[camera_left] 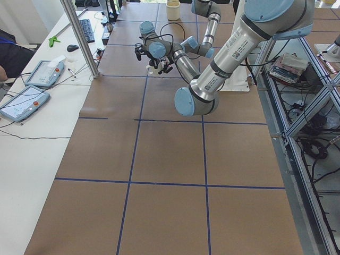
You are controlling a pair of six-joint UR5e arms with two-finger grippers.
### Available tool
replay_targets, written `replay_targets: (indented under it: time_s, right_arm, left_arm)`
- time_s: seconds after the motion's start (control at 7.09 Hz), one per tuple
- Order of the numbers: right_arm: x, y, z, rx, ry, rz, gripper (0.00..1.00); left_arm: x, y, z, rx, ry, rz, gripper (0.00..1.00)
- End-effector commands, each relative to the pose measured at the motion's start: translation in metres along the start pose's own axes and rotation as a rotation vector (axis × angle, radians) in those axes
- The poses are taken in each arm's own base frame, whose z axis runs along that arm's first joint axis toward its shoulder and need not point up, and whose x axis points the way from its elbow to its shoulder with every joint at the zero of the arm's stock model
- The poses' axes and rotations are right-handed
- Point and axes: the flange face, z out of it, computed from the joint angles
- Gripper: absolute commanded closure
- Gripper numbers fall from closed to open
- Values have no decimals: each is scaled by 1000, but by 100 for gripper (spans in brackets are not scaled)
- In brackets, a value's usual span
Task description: Left arm hands cup to right arm to dump lemon
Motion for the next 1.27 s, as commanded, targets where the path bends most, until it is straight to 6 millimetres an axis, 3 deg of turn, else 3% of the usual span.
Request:
replay_targets:
  time_s: [0.0,0.14,0.28,0.71,0.99,1.13]
  right_arm:
    - [0,3,-1,-4,-1,-3,1]
    - [-3,5,-2,-6,-5,-3,1]
    - [-3,8,-3,-9,-4,-7,1]
    - [-7,8,-7,0,-21,5,1]
    - [13,6,-9,59,-49,55,1]
    - [33,-8,2,68,-26,65,1]
  left_arm:
    - [0,-12,2,7,-6,-15,100]
    - [1,-25,6,17,4,-16,100]
    - [4,-43,-5,38,8,-34,100]
    - [-18,-98,-53,81,20,-47,100]
    - [-109,-149,-88,60,-41,19,100]
    - [-162,-159,-99,74,-66,83,100]
